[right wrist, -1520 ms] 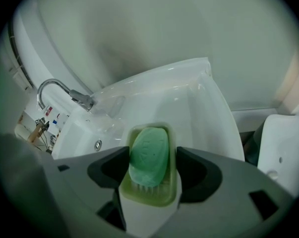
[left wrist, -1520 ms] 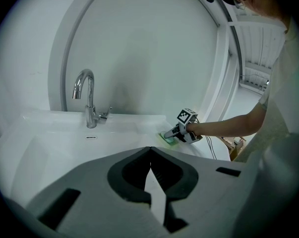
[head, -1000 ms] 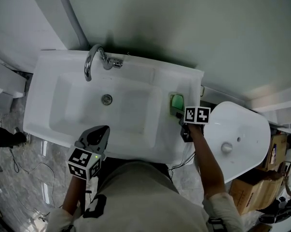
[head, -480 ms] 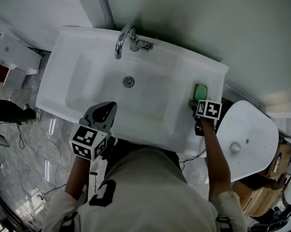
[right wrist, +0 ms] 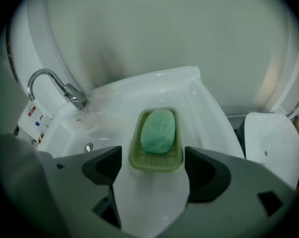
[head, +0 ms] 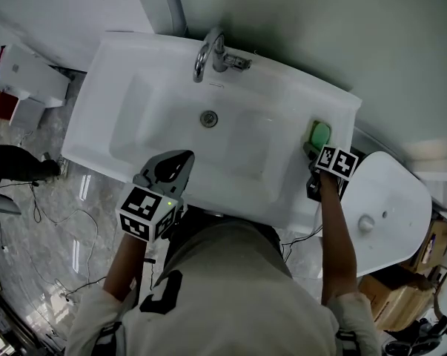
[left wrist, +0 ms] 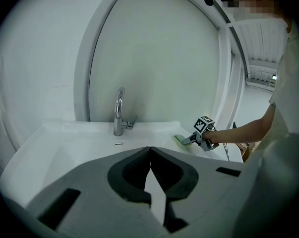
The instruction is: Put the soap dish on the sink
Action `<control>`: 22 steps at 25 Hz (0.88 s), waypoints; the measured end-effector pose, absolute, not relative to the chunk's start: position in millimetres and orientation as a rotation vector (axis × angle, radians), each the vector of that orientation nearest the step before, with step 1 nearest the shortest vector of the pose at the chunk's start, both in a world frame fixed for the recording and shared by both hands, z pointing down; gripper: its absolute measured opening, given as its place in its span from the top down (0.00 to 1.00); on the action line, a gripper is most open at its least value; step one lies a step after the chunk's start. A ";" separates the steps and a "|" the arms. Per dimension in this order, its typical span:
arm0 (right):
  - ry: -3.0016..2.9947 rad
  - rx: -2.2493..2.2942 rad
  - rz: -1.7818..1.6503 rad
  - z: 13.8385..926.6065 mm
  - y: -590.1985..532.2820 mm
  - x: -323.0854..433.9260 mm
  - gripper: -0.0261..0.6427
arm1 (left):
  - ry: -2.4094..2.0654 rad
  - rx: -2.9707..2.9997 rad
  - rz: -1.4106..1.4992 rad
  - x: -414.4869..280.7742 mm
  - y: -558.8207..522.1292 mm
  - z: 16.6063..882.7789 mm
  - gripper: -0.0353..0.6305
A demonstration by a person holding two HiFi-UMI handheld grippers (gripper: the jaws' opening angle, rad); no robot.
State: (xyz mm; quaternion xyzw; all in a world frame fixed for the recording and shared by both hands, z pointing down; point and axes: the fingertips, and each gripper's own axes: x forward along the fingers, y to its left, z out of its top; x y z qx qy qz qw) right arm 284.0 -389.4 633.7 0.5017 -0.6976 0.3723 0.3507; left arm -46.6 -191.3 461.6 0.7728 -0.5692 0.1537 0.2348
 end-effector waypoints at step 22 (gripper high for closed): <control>-2.537 0.830 1.230 437.0 -241.4 109.1 0.95 | -1.536 2.208 0.342 -83.9 -168.3 451.8 0.92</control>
